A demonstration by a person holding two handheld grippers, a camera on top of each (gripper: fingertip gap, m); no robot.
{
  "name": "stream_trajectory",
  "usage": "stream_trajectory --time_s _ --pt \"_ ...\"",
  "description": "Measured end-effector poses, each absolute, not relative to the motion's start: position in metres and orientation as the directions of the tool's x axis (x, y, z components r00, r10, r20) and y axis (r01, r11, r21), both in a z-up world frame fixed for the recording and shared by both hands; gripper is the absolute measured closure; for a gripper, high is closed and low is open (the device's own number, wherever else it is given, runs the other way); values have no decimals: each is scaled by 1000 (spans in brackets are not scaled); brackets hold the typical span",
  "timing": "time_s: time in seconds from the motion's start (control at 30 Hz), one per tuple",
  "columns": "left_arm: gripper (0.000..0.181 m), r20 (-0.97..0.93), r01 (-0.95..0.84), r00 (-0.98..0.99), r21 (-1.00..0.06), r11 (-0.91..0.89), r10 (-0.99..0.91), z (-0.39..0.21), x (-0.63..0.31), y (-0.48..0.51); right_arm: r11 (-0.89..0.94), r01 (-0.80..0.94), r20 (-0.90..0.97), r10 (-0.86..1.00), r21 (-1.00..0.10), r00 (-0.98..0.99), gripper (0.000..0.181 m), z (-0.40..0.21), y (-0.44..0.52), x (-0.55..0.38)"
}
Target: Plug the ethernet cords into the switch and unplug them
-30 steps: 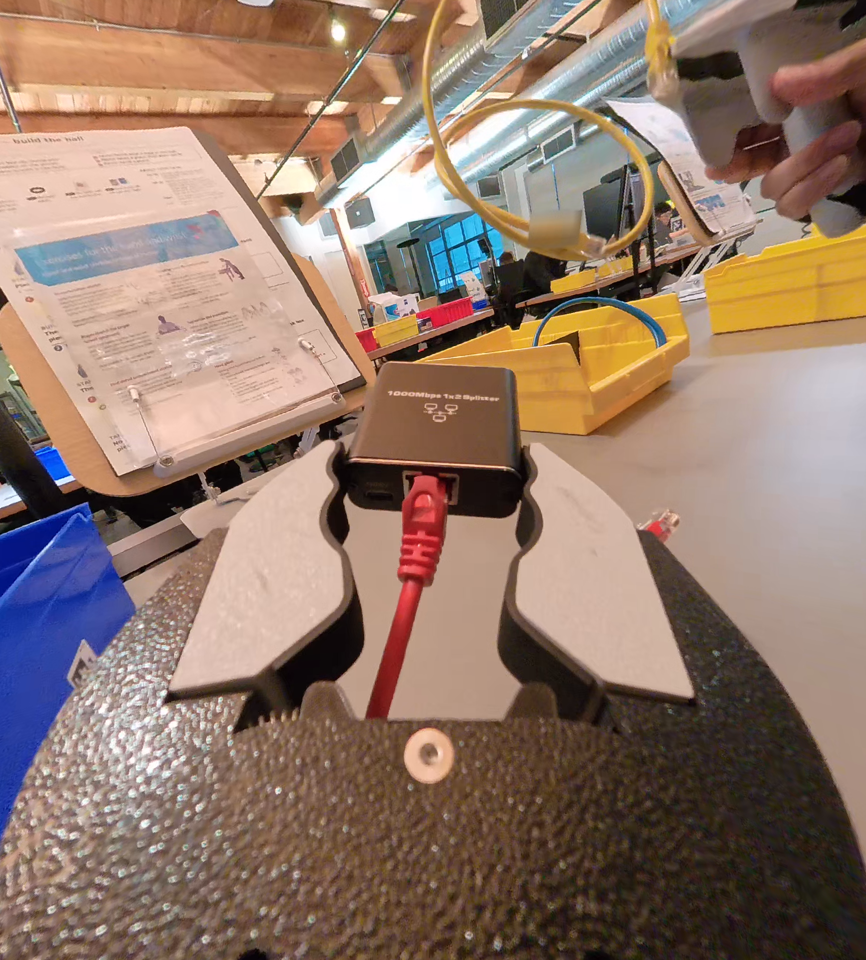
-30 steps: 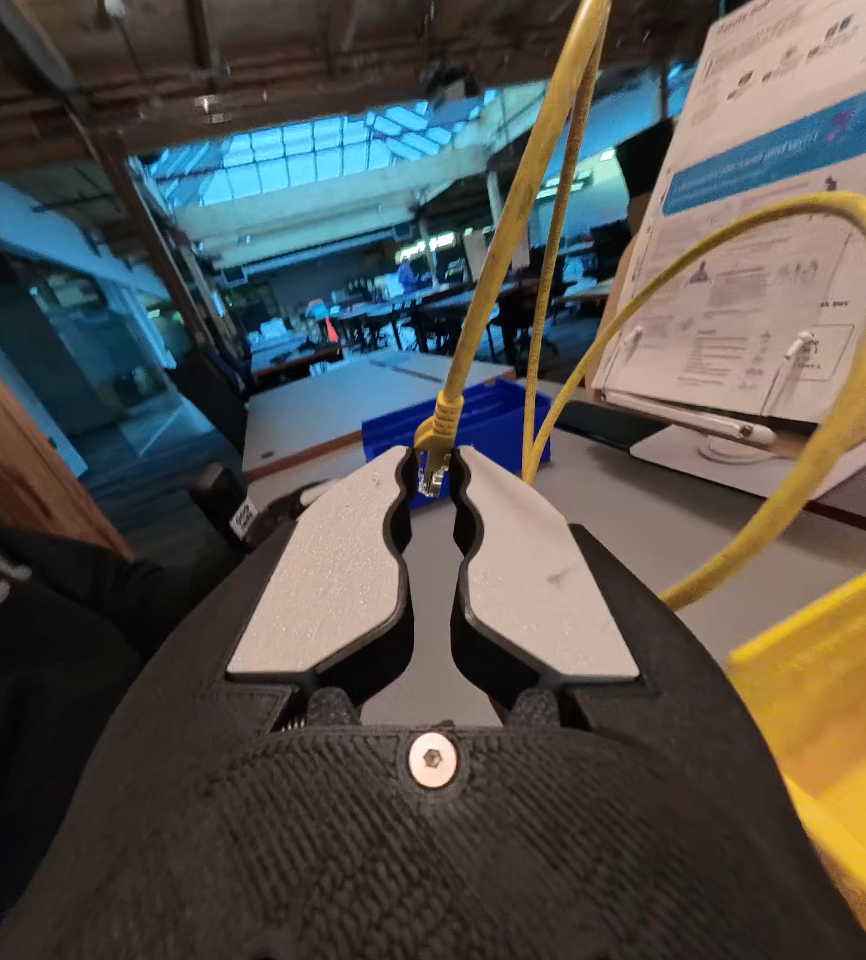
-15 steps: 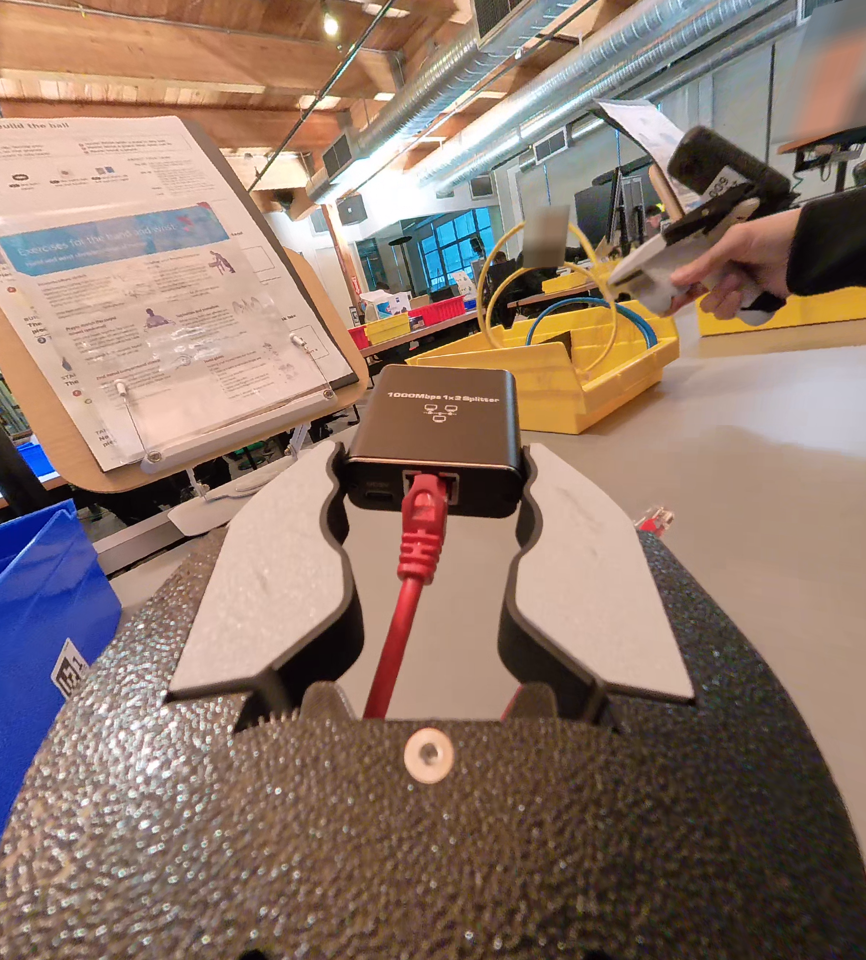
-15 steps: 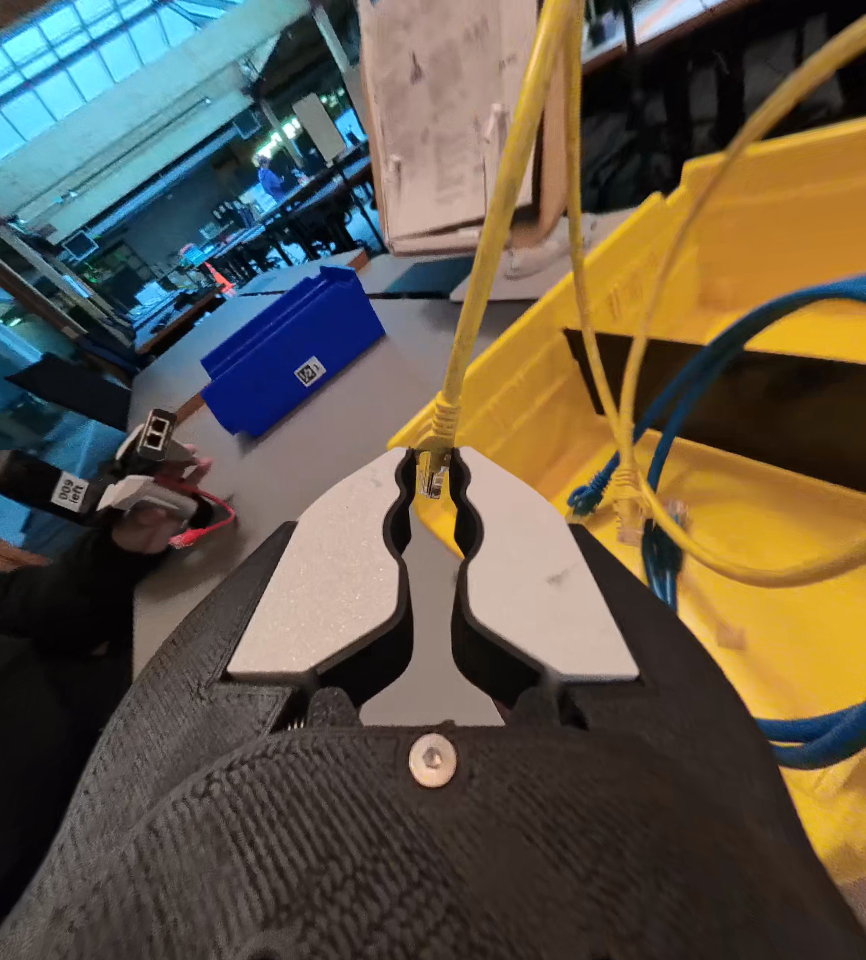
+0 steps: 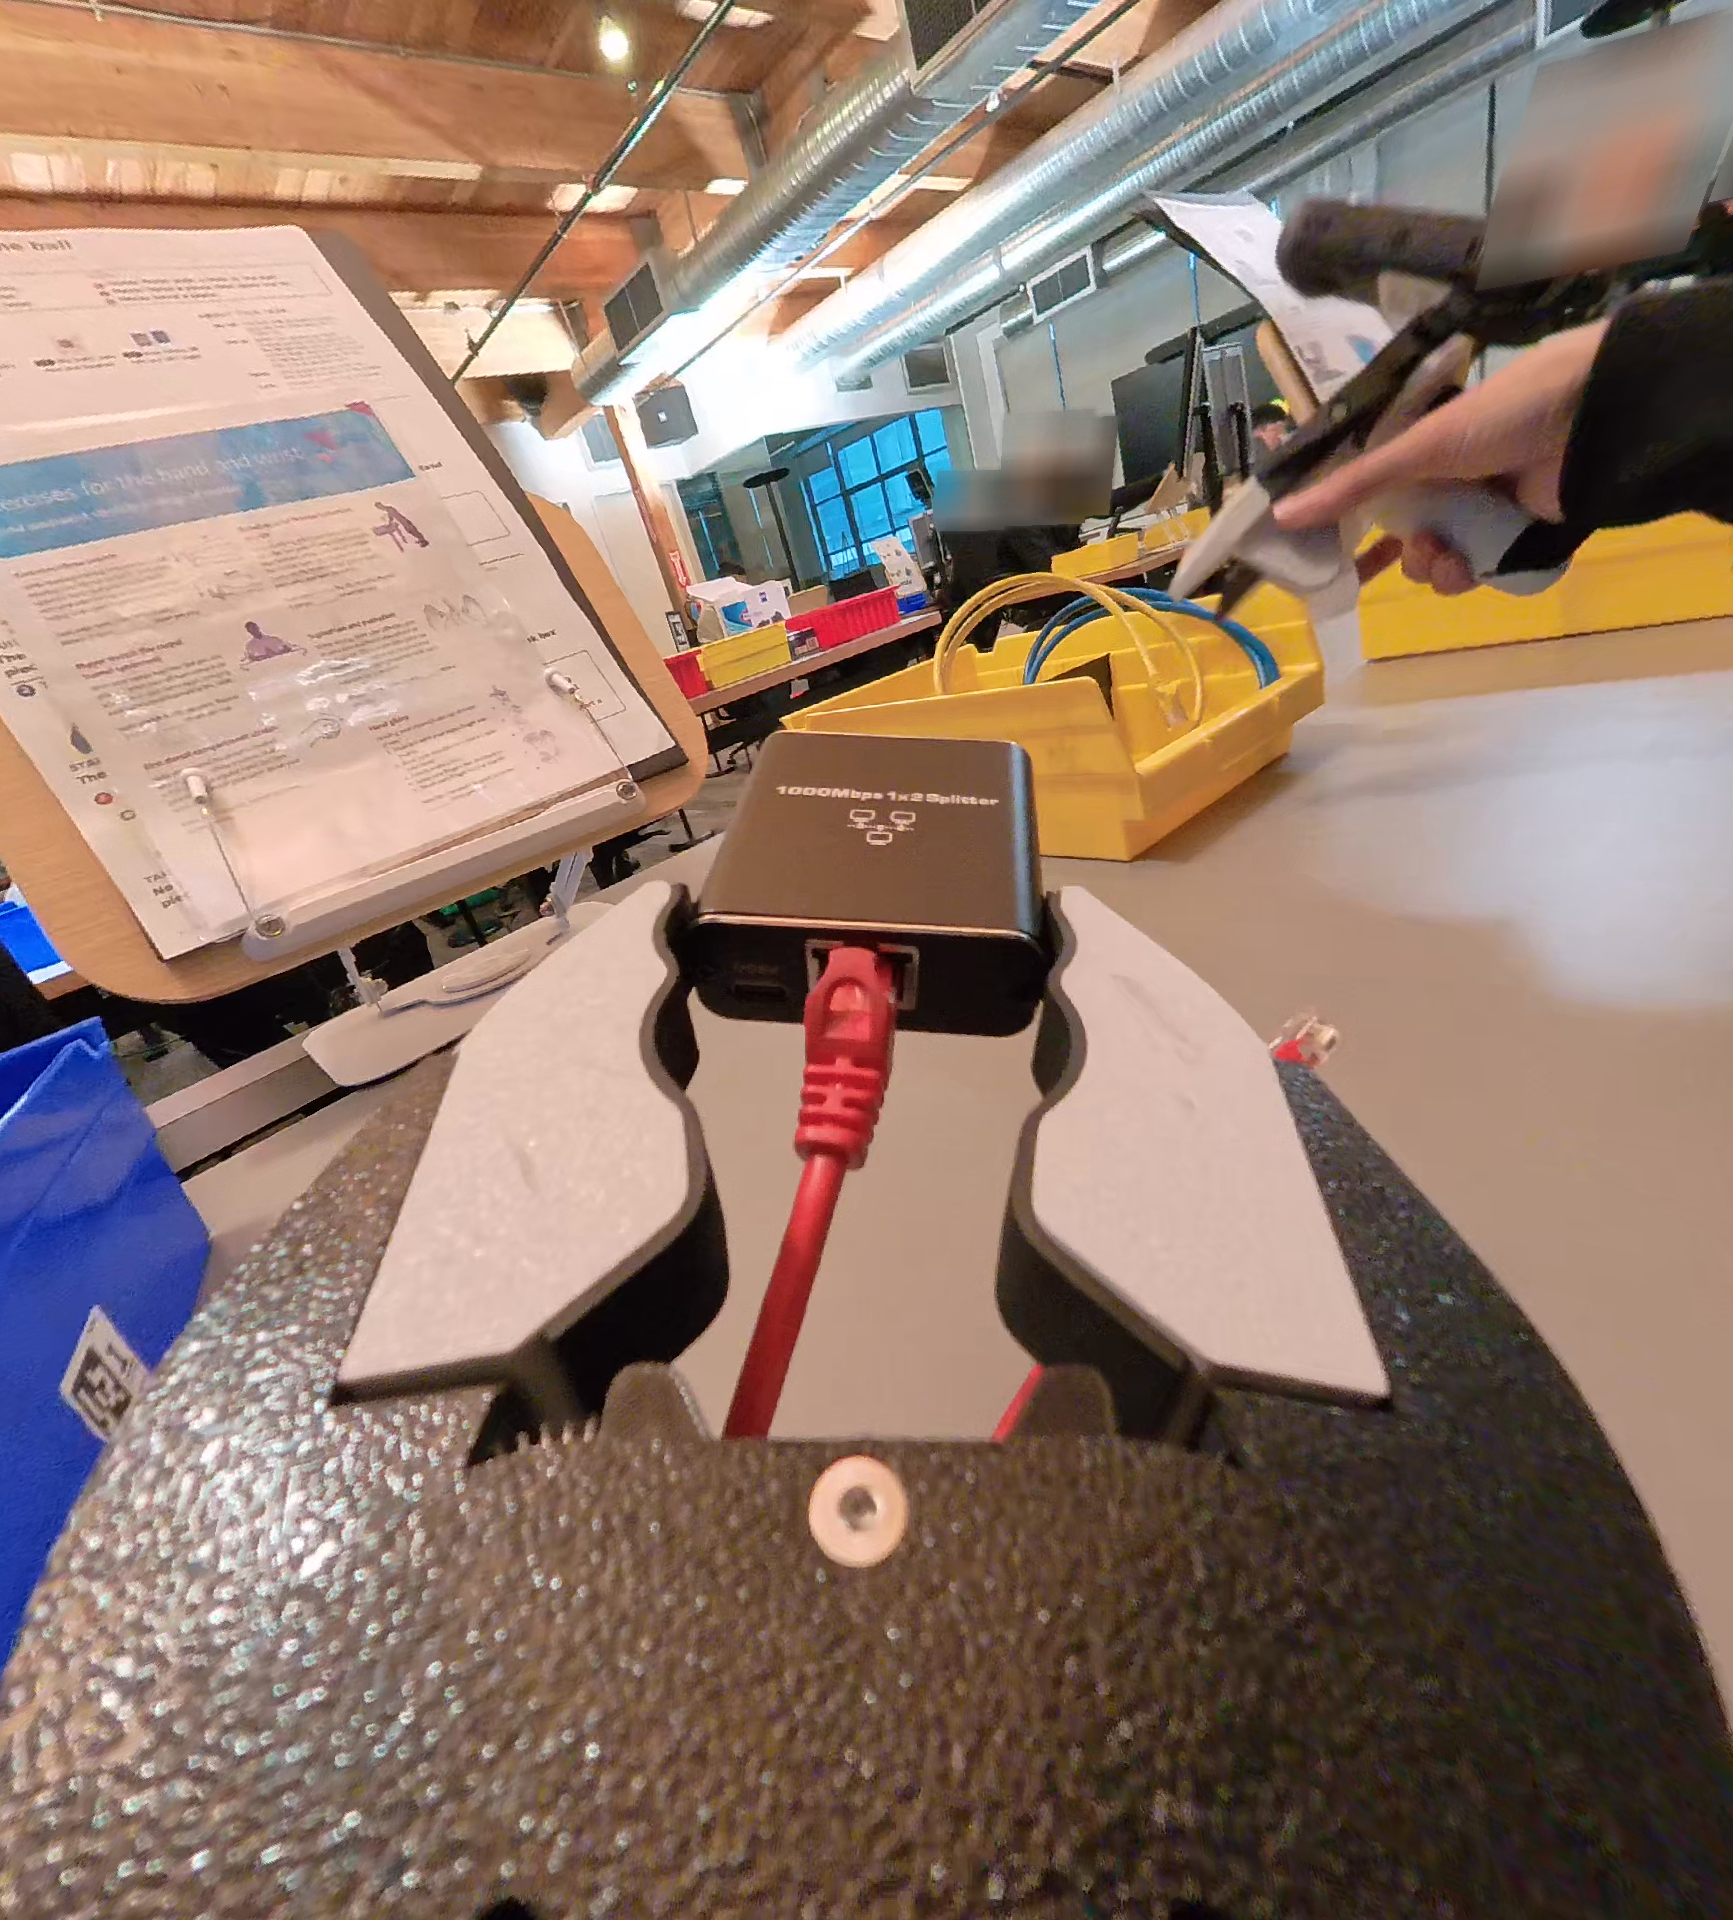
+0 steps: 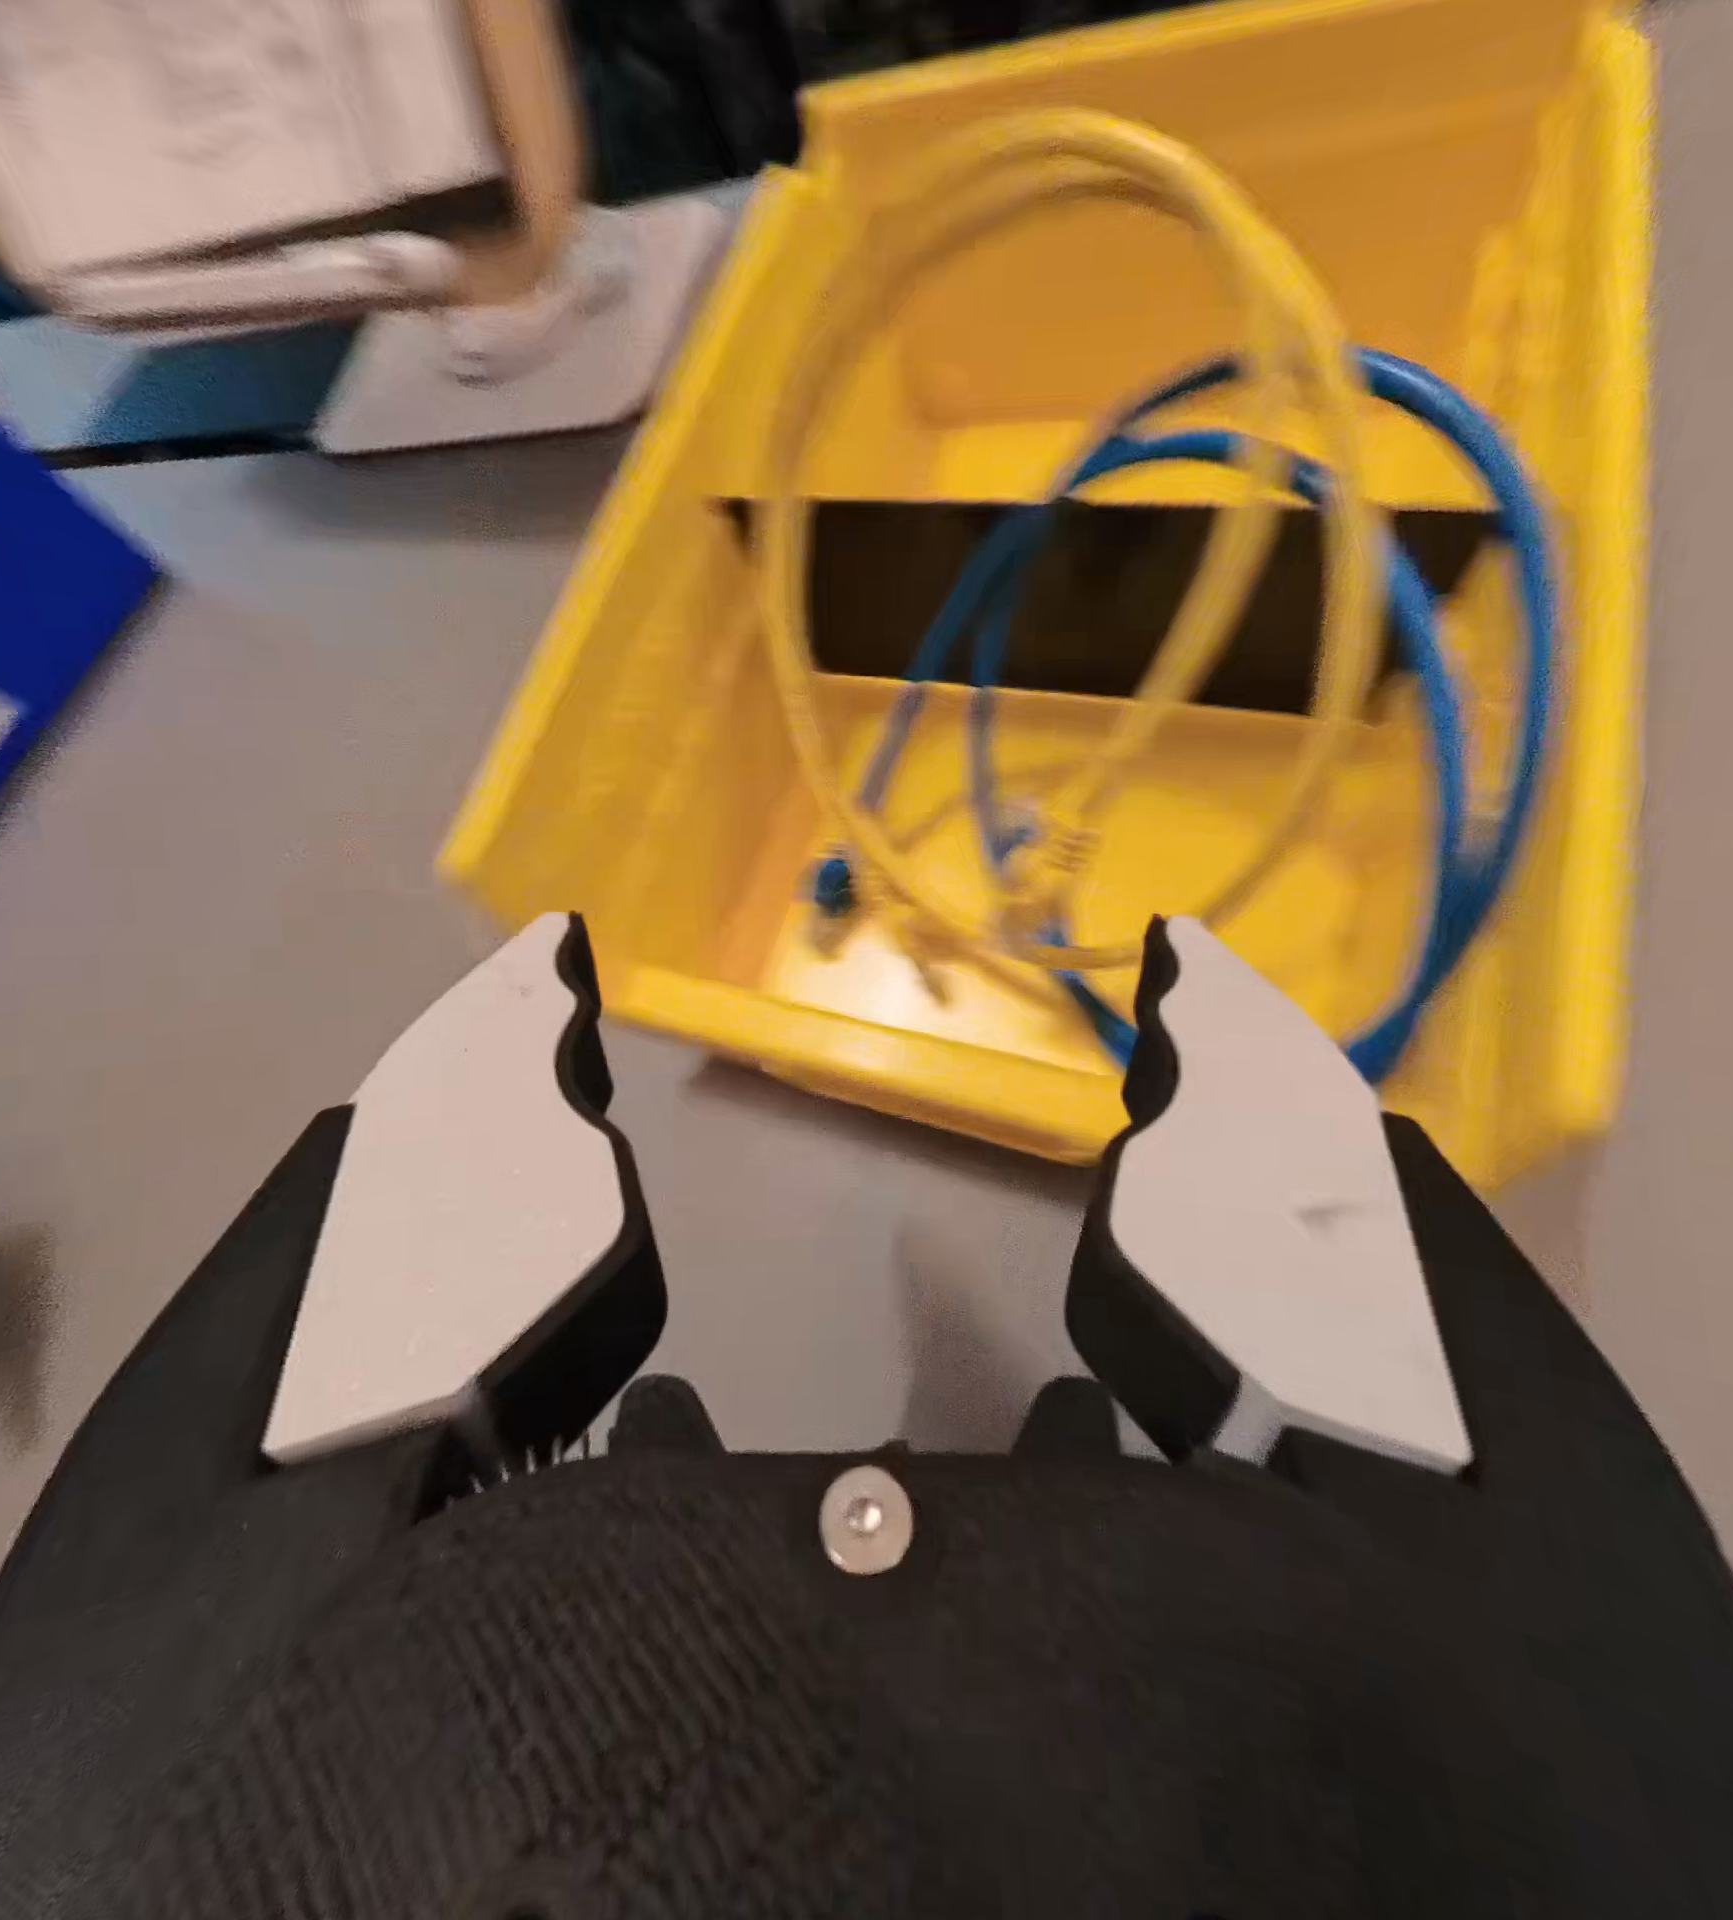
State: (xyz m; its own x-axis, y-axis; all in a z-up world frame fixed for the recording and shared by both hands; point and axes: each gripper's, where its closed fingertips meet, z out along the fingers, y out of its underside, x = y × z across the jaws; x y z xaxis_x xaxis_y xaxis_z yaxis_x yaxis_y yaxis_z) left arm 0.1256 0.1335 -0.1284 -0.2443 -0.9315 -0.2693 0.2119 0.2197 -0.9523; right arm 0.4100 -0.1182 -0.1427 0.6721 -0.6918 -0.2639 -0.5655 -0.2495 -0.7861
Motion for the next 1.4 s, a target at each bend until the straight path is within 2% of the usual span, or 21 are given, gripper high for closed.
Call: stream_trajectory --time_s 0.07,0.13,0.17,0.23,0.37,0.53,0.6,0.67,0.7,0.83,0.93,1.0,1.07,1.1,1.17,1.2,1.23,1.3,1.37,1.4 --pt "119 -277 215 -276 -951 221 -921 -129 125 128 -279 -519 -338 -503 -808 796 88 -122 -75 355" --pt "119 -283 222 -310 -950 221 -908 -130 125 123 -319 -505 -476 -171 -802 863 94 -105 -20 278" --pt "119 -285 229 -335 -949 216 -898 -129 124 119 -355 -505 -536 -15 -786 844 101 -101 1 238" --pt "119 -303 254 -387 -943 216 -871 -126 120 111 -438 -500 -626 212 -747 750 96 -101 33 170" --pt "119 -419 310 -440 -901 303 -794 -118 109 99 -503 -489 -695 415 -713 587 100 -101 78 98" --pt "119 -493 345 -484 -867 360 -723 -108 96 97 -511 -498 -713 485 -701 506 124 -103 106 75" --pt "119 -514 342 -505 -857 386 -694 -108 93 99 -476 -501 -691 523 -723 499 144 -98 108 74" --pt "119 -525 344 -541 -851 397 -657 -110 88 100 -463 -521 -696 522 -717 494 145 -96 109 75" --pt "119 -529 345 -567 -849 401 -632 -113 86 99 -483 -511 -702 518 -711 488 151 -99 108 74" --pt "119 -595 361 -623 -795 488 -508 -127 76 97 -556 -376 -666 536 -741 519 154 -123 100 63" --pt "117 -617 345 -543 -783 518 -570 -123 86 107 -478 -477 -675 539 -737 504 156 -118 109 70" --pt "106 -609 356 -442 -793 494 -659 -105 91 117 -377 -521 -637 554 -766 536 156 -111 111 81" --pt "103 -566 425 -306 -801 422 -765 -74 89 130 -286 -585 -636 518 -759 572 156 -104 115 99" --pt "108 -517 457 -216 -803 382 -828 -57 87 141 -225 -620 -639 481 -752 600 156 -101 118 112" --pt "134 -383 495 -156 -828 264 -910 -40 82 155 -71 -676 -630 445 -734 637 156 -88 115 135" --pt "142 -281 475 -196 -865 159 -940 -41 84 158 13 -685 -605 457 -728 651 156 -79 112 141" --pt "142 -160 423 -267 -905 34 -950 -46 89 156 96 -685 -573 471 -722 671 156 -70 109 143" --pt "131 103 240 -420 -946 -219 -902 -64 104 146 215 -666 -508 496 -714 704 156 -58 105 139" --pt "109 290 83 -546 -915 -396 -786 -77 109 129 295 -651 -460 512 -699 726 156 -49 104 131" --pt "115 341 44 -616 -885 -463 -710 -76 106 120 308 -646 -451 512 -698 731 156 -49 106 127"
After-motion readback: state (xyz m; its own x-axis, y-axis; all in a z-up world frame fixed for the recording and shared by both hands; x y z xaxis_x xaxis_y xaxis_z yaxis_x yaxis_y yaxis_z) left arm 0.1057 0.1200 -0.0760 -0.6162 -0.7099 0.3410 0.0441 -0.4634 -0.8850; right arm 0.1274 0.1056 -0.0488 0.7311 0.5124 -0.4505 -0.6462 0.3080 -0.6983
